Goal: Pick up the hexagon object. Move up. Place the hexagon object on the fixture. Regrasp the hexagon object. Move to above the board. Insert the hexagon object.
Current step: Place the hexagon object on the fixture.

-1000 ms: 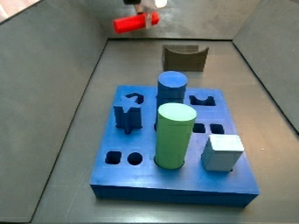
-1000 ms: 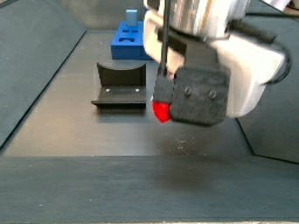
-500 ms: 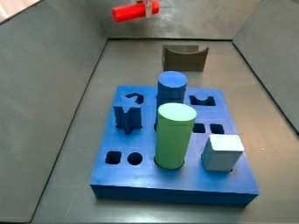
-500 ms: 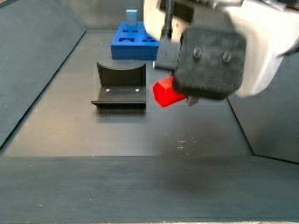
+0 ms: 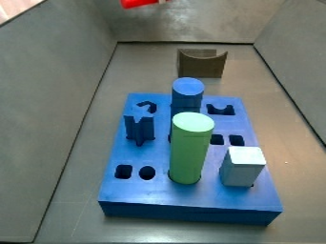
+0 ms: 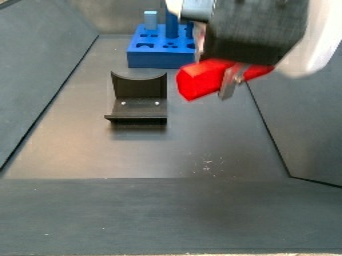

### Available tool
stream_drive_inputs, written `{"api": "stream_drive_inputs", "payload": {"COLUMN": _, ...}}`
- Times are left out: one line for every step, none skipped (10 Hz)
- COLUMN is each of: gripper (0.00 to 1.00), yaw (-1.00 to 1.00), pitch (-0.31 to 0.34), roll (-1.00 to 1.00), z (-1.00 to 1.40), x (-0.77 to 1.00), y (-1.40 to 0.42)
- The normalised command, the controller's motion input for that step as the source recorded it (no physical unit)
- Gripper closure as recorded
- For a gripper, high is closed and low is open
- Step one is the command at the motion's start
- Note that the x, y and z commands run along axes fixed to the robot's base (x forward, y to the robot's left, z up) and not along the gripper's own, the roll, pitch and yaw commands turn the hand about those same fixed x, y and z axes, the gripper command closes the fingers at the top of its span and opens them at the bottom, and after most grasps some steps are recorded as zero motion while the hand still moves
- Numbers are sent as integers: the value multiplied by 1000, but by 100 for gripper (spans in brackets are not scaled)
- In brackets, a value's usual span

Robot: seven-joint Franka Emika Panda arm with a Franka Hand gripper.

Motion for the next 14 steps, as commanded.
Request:
{"api": "stream_drive_inputs", "payload": {"gripper": 100, "yaw": 17, "pitch": 115, "roll": 62, "z": 355, "x": 0, "y": 2}}
{"api": "stream_drive_inputs", "payload": {"gripper": 100, "yaw": 18, "pitch": 119, "roll": 53, "z": 234, "x": 5, "y": -1}}
{"api": "stream_drive_inputs", "payload": {"gripper": 100, "yaw": 1000, "pitch": 55, "roll": -21, "z": 83, "x": 542, "y": -1000}}
{"api": "stream_drive_inputs", "payload": {"gripper": 100, "yaw": 1000, "pitch": 57, "roll": -20, "z": 55, "x": 546, "y": -1000}}
{"api": "stream_drive_inputs", "payload": {"gripper": 100, "yaw": 1000, "pitch": 64, "roll": -17, "z": 55, "x": 555, "y": -1000}}
{"api": "stream_drive_inputs", "payload": {"gripper": 100, "yaw": 1000, "pitch": 72, "roll": -15, "z": 56, "x": 557, "y": -1000}}
{"api": "stream_drive_inputs", "payload": {"gripper": 100, "yaw": 1000, "pitch": 79, "roll": -13, "z": 53, "x": 559, "y": -1000}}
{"api": "stream_drive_inputs", "payload": {"gripper": 100, "yaw": 1000, "pitch": 95, "roll": -8, "z": 49, "x": 570, "y": -1000}}
{"api": "stream_drive_inputs", "payload": {"gripper": 100, "yaw": 1000, "pitch": 115, "roll": -1, "z": 43, "x": 594, "y": -1000}}
{"api": "stream_drive_inputs", "payload": {"gripper": 100, "yaw": 1000, "pitch": 133, "roll": 4, "z": 42, "x": 617, "y": -1000}}
{"api": "stream_drive_inputs", "payload": {"gripper": 100, "yaw": 1000, "pitch": 163, "roll": 14, "z": 36, "x": 662, "y": -1000}}
{"api": "stream_drive_inputs", "payload": {"gripper": 100, "yaw": 1000, "pitch": 193, "roll": 24, "z": 35, "x": 717, "y": -1000}}
{"api": "stream_drive_inputs", "payload": {"gripper": 100, "yaw": 1000, "pitch": 219, "roll": 32, "z": 32, "x": 766, "y": -1000}}
{"api": "stream_drive_inputs", "payload": {"gripper": 100, "yaw": 1000, "pitch": 288, "roll": 44, "z": 32, "x": 832, "y": -918}}
